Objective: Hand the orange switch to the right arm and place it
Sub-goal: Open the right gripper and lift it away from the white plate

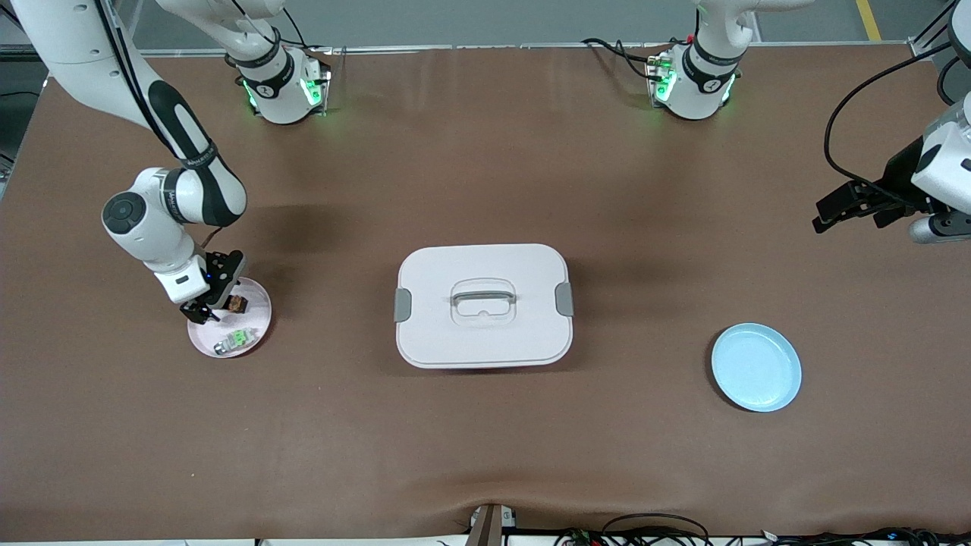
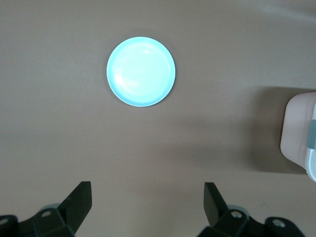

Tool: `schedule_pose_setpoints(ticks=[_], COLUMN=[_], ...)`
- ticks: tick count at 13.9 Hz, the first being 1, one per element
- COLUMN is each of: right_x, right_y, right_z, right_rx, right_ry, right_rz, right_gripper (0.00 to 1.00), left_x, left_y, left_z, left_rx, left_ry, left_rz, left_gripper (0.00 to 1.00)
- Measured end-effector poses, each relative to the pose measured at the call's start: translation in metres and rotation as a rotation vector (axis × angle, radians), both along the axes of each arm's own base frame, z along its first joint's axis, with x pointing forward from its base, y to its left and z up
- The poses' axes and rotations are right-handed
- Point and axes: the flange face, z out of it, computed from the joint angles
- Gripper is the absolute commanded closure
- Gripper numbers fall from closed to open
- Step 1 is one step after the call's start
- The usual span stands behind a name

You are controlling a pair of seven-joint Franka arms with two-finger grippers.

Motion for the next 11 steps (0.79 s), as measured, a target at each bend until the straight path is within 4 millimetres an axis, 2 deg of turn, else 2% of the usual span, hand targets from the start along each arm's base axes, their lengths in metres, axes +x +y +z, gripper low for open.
schedule_pose_setpoints(ticks=[2,7,9,11], right_x=[0.011,0.036,0.047,0.06], right_y=[0.004,0.039,0.038,0.033], right_z=[0.017,0.088,0.121,0.163], right_rx=[0.009,0.01,-0.004,-0.018], right_ry=[0.046,0.223,0.285,0.318], right_rz=[-0.037,-0.264,-0.381,-0.478], right_gripper=[0.0,0.0,0.0,0.0], left_x=[0.0,0.0,0.0,0.001], left_y=[0.001,-0.005,-0.007,-0.007], left_z=[-0.001,-0.001,-0.001,0.0], left_rx=[0.0,0.002,0.002,0.002], left_ry=[0.001,0.002,0.002,-0.001], left_rz=[0.002,-0.008,-0.012,-0.012], left_gripper=[0.0,0.0,0.0,0.0])
